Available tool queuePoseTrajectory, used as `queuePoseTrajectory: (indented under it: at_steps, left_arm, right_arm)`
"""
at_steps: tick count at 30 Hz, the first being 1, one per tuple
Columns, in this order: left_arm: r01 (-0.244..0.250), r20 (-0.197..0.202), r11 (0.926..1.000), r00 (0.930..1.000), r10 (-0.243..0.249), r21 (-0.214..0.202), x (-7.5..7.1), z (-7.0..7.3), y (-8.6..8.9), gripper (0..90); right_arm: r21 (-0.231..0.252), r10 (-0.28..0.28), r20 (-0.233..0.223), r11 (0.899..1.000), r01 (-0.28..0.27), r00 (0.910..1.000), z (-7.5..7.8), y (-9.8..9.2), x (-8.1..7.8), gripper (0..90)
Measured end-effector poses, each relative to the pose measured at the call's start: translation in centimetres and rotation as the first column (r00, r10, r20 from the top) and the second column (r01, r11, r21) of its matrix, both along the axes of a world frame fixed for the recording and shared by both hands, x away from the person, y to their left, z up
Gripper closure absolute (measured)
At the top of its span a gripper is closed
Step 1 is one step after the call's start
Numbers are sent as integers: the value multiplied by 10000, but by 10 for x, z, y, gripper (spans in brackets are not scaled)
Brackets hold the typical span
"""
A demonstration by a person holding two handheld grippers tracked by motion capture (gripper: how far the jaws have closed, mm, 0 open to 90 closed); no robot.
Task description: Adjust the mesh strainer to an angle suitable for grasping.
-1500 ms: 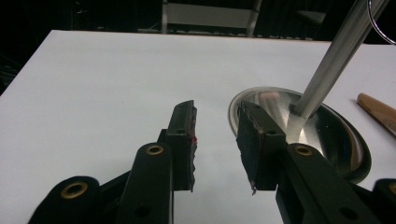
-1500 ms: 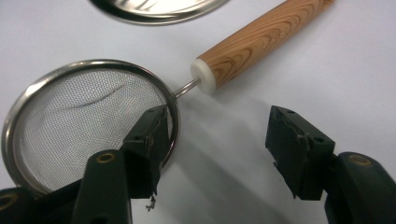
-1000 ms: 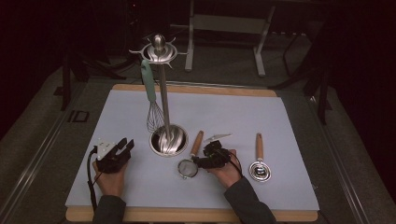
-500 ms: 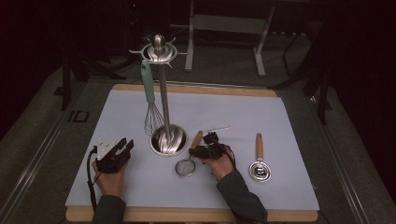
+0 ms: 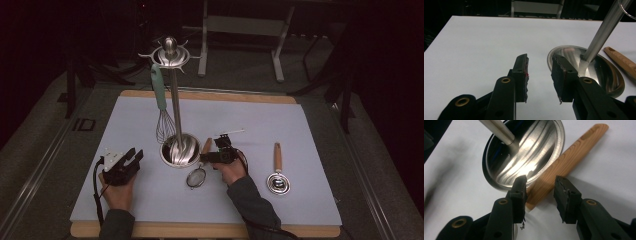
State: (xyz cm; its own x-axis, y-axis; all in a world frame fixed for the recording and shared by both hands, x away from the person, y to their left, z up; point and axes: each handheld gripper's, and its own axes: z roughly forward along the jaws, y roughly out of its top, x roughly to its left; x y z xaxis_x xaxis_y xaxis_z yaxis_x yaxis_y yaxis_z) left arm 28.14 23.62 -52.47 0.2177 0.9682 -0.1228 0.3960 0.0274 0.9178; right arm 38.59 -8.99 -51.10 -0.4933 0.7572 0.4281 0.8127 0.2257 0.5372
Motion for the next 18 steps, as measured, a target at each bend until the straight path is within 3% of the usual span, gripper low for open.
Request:
queuePoseTrajectory:
  at_steps: [7, 13, 15, 18]
  left_arm:
    - [-5, -3, 10000, 10000, 5, 17, 0, 0, 1, 659]
    - [-19, 17, 10000, 10000, 19, 27, 0, 0, 0, 656]
    - [-23, 23, 10000, 10000, 23, 31, 0, 0, 0, 656]
    - [-31, 34, 10000, 10000, 30, 90, 0, 0, 0, 656]
  right_arm:
    - [-126, 382, -179, 9992, -384, 9991, 2, 16, 1, 612]
    - [198, 242, -677, 9995, -229, 9974, -1, 15, 11, 591]
    - [324, 279, -1051, 9992, -246, 9941, -5, 18, 14, 582]
    - [475, 450, -1172, 9981, -396, 9921, -8, 25, 13, 614]
